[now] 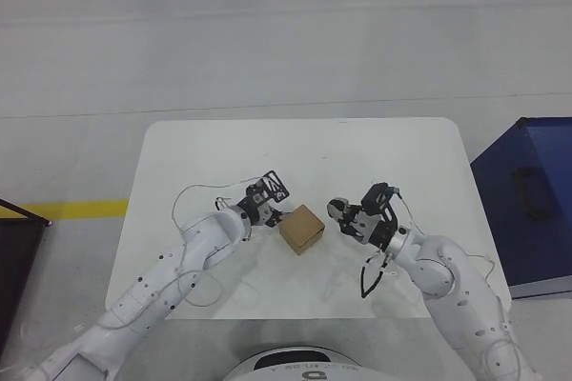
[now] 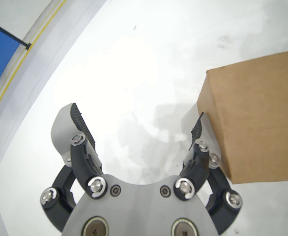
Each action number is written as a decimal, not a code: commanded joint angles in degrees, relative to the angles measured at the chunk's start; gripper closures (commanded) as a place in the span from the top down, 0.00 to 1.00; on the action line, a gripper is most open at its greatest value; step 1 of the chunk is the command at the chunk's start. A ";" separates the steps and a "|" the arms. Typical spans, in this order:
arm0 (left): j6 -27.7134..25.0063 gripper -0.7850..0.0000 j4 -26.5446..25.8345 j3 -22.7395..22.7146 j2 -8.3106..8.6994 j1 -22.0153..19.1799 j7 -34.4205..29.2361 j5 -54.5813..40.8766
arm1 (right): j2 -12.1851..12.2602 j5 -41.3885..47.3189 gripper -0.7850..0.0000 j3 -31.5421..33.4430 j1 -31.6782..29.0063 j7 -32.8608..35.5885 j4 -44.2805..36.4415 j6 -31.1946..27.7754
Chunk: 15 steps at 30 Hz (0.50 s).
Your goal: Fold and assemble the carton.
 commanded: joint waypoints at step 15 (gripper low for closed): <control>0.42 1.00 -2.38 -13.85 0.79 1.72 9.35 -9.39 | 0.80 -1.81 0.00 3.78 -3.74 -4.06 -3.32 0.47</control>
